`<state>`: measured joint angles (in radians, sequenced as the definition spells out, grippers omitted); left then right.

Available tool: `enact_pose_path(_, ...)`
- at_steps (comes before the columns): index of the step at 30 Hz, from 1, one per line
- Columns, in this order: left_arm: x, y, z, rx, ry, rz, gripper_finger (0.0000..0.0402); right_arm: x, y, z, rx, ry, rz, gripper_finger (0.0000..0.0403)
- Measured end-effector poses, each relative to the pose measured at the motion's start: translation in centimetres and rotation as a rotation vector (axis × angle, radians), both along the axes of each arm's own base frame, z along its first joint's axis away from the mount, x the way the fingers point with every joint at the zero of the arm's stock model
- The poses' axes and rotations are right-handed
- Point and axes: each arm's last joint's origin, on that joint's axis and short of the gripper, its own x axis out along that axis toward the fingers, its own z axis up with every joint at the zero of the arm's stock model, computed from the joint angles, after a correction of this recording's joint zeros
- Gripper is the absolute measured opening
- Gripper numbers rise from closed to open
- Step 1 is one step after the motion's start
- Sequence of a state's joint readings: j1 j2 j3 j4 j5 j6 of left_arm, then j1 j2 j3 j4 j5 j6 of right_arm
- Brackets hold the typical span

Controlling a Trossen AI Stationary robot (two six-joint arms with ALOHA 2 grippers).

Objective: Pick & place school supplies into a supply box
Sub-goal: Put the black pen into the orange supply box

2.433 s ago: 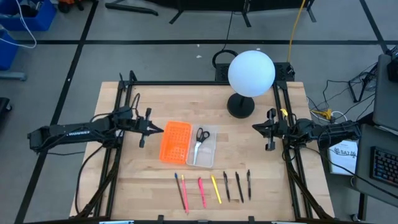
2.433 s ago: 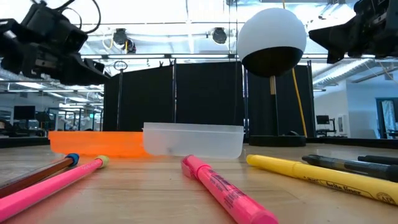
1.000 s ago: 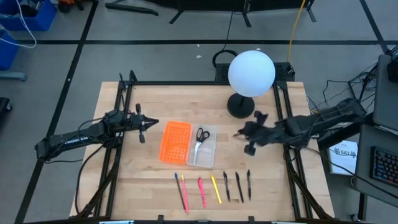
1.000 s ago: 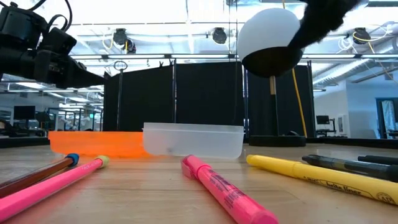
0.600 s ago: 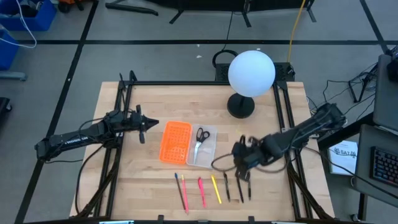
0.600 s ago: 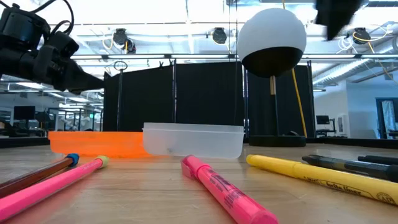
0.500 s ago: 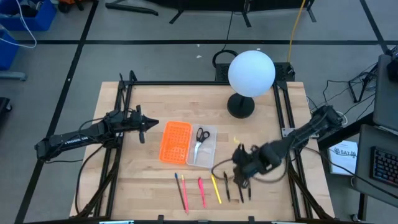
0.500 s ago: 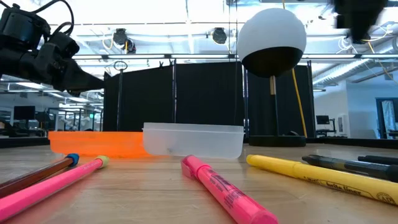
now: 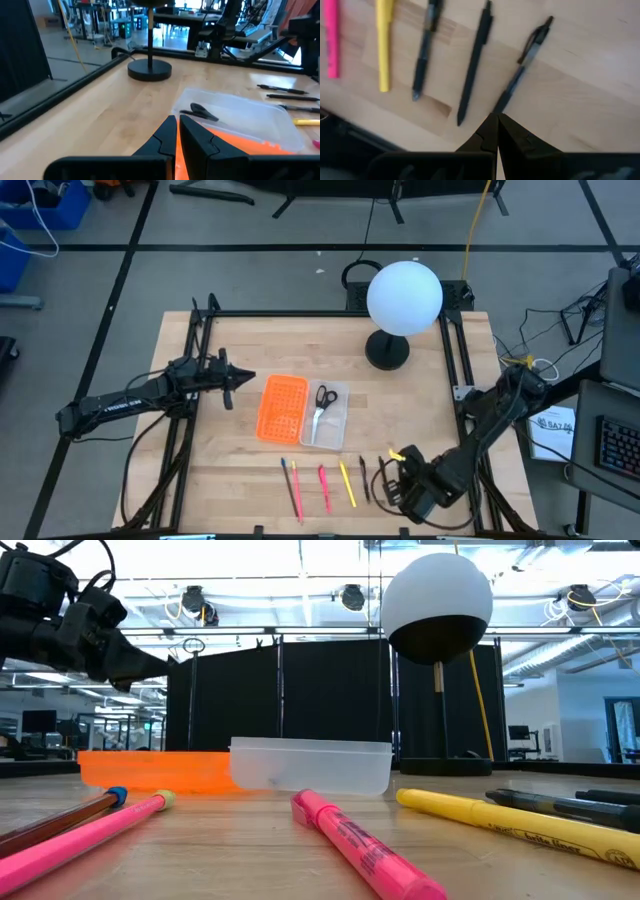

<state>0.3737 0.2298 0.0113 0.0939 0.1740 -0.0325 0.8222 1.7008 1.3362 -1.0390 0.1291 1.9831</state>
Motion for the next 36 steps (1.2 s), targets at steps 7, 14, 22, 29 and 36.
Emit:
enact_pose_path(7, 0.0, 0.0, 0.3, 0.012, -0.026, 0.000, 0.0031, 0.0, 0.1, -3.0, 0.112, -0.025, -0.034, 0.0047)
enact_pose_path(14, 0.0, 0.0, 0.2, 0.010, -0.020, 0.000, 0.0031, -0.3, -1.0, -5.9, 0.133, -0.031, -0.118, 0.0149)
enact_pose_path(22, 0.0, 0.0, 0.0, -0.002, 0.004, 0.000, 0.0031, -1.2, -2.0, -7.5, 0.103, 0.005, -0.181, 0.0191)
enact_pose_path(29, 0.0, 0.0, -0.1, -0.029, 0.010, 0.004, 0.0031, -1.8, -2.5, -9.0, 0.154, 0.026, -0.178, 0.0180)
enact_pose_path(36, 0.0, 0.0, -0.2, -0.035, 0.009, 0.004, 0.0031, -3.2, -3.5, -10.8, 0.166, 0.128, -0.136, 0.0163)
